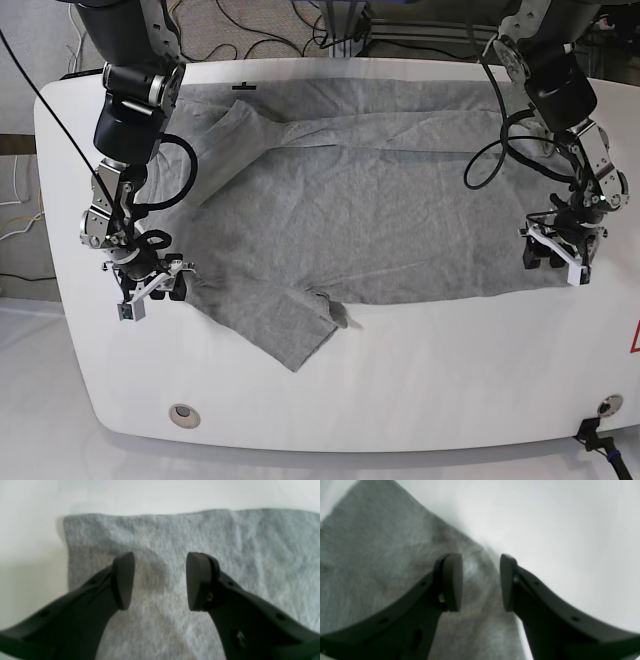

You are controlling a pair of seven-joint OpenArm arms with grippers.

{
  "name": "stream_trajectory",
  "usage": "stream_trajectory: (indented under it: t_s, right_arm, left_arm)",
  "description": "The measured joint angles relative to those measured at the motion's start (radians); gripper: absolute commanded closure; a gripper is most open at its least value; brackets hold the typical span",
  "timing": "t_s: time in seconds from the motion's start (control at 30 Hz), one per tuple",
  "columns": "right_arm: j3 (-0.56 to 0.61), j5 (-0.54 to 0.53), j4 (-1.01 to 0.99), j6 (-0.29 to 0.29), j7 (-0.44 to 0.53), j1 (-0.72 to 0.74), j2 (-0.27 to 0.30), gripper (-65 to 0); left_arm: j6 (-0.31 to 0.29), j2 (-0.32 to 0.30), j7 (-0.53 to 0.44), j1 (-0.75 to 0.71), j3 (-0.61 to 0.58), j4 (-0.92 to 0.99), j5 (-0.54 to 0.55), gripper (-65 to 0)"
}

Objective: Fold the T-shirt properly
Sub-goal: 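Move both grippers down to the shirt's side edges near the hem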

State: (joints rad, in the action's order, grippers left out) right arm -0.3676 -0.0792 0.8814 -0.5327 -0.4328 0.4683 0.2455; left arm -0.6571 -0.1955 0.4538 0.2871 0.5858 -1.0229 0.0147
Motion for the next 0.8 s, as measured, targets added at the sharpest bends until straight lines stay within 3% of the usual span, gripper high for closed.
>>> stream_trajectory:
  t_s: [0.27, 0.4, 0.63, 0.8]
  right_arm:
    - [0.001, 0.001, -0.142, 0.001, 0.071, 0.039, 0.029, -24.6]
    - [0.000, 0.004, -0.185, 0.001, 0.086, 0.038, 0.031, -24.6]
    - [-0.002, -0.003, -0.195, 0.002, 0.089, 0.035, 0.013, -24.6]
    - [0.000, -0.015, -0.193, -0.045, 0.099, 0.016, -0.011, -24.6]
  left_arm:
    - [-0.002, -0.031, -0.159, 0.019, -0.043, 0.172, 0.014, -31.7]
    - [-0.002, -0.032, -0.152, 0.039, -0.044, 0.201, 0.011, -31.7]
    - [-0.006, -0.030, -0.119, 0.021, -0.033, 0.089, 0.001, -31.7]
    - [-0.005, -0.032, -0.125, -0.027, 0.045, -0.002, 0.002, -31.7]
